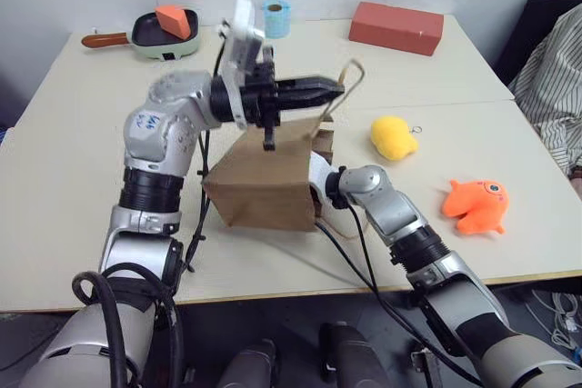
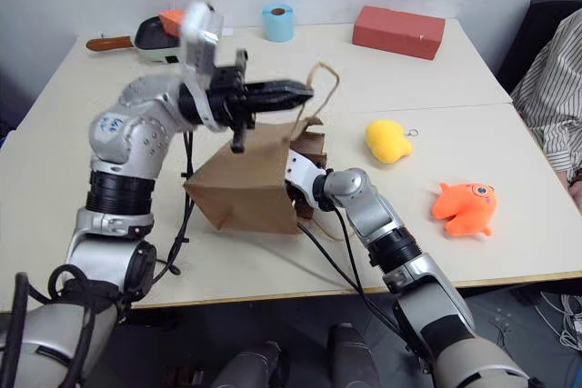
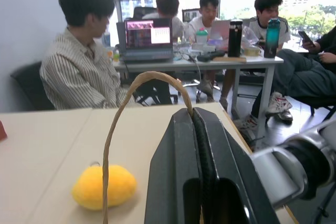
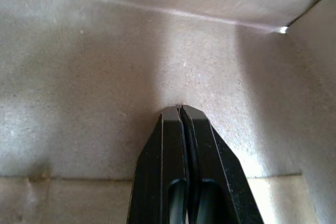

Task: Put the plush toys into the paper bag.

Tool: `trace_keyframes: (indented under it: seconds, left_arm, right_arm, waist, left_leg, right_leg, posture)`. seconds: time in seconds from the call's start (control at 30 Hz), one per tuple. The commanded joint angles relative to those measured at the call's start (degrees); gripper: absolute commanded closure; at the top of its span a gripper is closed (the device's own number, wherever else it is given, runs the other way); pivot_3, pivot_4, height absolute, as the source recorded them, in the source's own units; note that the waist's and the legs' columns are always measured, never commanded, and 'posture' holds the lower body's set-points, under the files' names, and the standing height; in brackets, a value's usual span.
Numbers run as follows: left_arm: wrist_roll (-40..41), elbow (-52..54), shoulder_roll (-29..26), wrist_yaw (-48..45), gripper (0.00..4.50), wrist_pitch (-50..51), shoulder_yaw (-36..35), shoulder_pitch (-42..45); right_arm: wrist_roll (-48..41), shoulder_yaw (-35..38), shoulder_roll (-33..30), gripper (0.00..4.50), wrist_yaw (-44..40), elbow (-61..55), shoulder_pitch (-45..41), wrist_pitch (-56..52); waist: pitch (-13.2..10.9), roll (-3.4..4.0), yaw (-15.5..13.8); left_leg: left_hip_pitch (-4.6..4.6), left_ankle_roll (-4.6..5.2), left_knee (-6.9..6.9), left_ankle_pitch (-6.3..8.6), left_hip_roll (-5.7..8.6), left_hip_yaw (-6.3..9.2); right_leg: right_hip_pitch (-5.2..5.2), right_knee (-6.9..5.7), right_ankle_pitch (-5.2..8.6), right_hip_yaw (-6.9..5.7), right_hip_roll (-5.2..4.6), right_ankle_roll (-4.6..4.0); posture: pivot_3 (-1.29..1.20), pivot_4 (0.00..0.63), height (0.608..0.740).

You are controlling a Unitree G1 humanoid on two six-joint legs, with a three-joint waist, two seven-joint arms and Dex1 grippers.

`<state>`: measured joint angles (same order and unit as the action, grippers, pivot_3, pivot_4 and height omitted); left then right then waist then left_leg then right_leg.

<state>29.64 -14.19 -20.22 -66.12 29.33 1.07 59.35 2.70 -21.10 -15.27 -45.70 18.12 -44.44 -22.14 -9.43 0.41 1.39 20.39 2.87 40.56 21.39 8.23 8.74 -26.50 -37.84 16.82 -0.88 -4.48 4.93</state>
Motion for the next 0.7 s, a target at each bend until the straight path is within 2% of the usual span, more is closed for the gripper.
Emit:
trace_keyframes:
  seconds: [0.03, 0.13, 0.33, 0.5, 0.6, 0.7]
  left_arm:
    - [0.3, 2.7, -0.4, -0.1, 4.50, -1.2, -0.4, 0.9]
    - [-0.1, 3.5, -0.9, -1.1, 4.50, -1.5, 0.4, 0.1]
    - [0.0, 3.9, -1.5, -2.3, 4.50, -0.9, 0.7, -0.4]
    - [0.1, 4.9, -2.1, -3.2, 4.50, -0.3, 1.4, -1.2]
    - [-0.2, 5.1, -2.3, -3.5, 4.50, -0.3, 1.8, -1.5]
    - [-0.1, 5.5, -2.8, -4.2, 4.50, 0.3, 2.3, -1.7]
  right_arm:
    - [-4.7, 4.3, -3.3, 4.45, -3.2, -8.4, 4.6, -5.9]
    - [-9.7, 8.3, -5.9, 4.45, -4.5, -18.8, 7.8, -12.1]
    - [-23.1, 22.0, -12.0, 4.45, -4.0, -39.5, 14.4, -28.7]
    - [-28.3, 31.6, -16.9, 4.45, -1.4, -42.1, 15.5, -34.3]
    - [-27.3, 34.3, -20.8, 3.88, -0.1, -36.9, 14.3, -32.9]
    - [-25.0, 33.2, -23.9, 2.88, 0.2, -31.4, 12.9, -28.9]
  waist:
    - [0.0, 0.00, -0.1]
    - [0.0, 0.00, 0.0]
    - [0.0, 0.00, 0.0]
    - [0.0, -0.01, -0.4]
    - [0.0, -0.02, -0.9]
    - [0.0, -0.02, -1.3]
  left_leg:
    - [0.01, 0.00, 0.05, 0.00, 0.00, 0.01]
    - [0.03, 0.01, 0.08, 0.01, 0.01, 0.01]
    - [0.06, 0.00, -0.25, 0.01, 0.00, -0.02]
    - [0.04, 0.00, -0.30, 0.01, 0.00, -0.07]
    - [0.04, 0.01, -0.30, 0.01, 0.00, -0.16]
    - [0.03, 0.01, -0.30, 0.01, 0.00, -0.27]
  right_leg:
    - [0.00, 0.01, 0.00, 0.01, 0.00, 0.00]
    - [-0.05, 0.03, 0.00, 0.02, 0.00, 0.00]
    - [-0.12, 0.13, 0.00, 0.10, 0.04, 0.00]
    - [-0.11, 0.21, 0.00, 0.18, 0.04, 0.00]
    - [-0.11, 0.22, 0.00, 0.22, 0.04, 0.00]
    - [-0.11, 0.23, 0.00, 0.29, 0.04, 0.00]
  posture:
    - [0.00, 0.150, 0.740]
    - [0.00, 0.150, 0.740]
    - [0.00, 0.150, 0.740]
    - [0.00, 0.150, 0.740]
    - [0.00, 0.150, 0.740]
    - [0.00, 0.150, 0.740]
